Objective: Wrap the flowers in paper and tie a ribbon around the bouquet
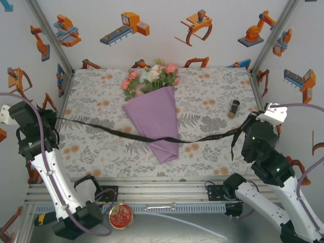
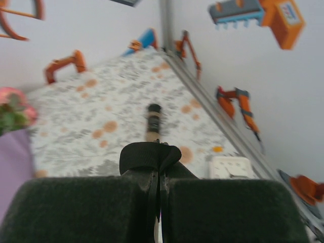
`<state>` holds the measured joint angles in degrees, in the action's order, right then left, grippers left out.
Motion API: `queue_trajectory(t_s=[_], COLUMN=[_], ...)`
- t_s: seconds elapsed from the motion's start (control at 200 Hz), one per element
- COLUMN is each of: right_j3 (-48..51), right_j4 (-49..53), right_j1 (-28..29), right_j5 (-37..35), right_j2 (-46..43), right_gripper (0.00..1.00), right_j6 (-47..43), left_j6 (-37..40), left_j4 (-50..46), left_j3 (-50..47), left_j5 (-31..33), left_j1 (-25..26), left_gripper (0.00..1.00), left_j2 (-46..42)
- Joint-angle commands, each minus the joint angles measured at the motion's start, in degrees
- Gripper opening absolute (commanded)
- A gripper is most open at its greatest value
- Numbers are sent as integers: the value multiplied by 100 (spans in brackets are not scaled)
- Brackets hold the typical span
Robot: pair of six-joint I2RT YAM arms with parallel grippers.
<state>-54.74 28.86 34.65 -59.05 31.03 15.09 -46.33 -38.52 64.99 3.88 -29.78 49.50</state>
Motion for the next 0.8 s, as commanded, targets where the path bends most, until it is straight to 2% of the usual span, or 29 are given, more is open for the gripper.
queue_trajectory(t_s=[0.0,0.07,0.15,0.36,0.416,0.551,0.711,0.751,0.796], right_j3=[82,44,72,514,571,687,786,762,746], right_j4=[271,278,266,295,294,153,-808,-1019,-1194], right_j1=[-69,-171,-446,-1594,-2086,-3225,-3333,-3334,-3332], right_j5=[-1244,-1497,-1545,-205,366,2533,4175,4763,5361], right_j2=[-140,-136,-77,503,793,1665,2453,2614,2787], right_gripper=[0,0,0,0,0,0,0,4,13], right_j6=[37,-94,-197,222,488,1144,1205,1291,1404], left_j6=[-611,-772,-832,-914,-860,-752,-502,-444,-323], left_j4=[-161,-30,80,347,387,800,1280,1428,1580], left_j3=[-305,-586,-836,-1693,-1871,-2104,-1670,-1532,-1335], left_j5=[-682,-1045,-1199,-1598,-1494,-1239,-1154,-1149,-1113], left_j1=[-629,-935,-1047,-972,-917,-907,-768,-738,-690], left_gripper=[0,0,0,0,0,0,0,1,11], left_j2=[12,4,3,104,149,485,1605,1884,2149])
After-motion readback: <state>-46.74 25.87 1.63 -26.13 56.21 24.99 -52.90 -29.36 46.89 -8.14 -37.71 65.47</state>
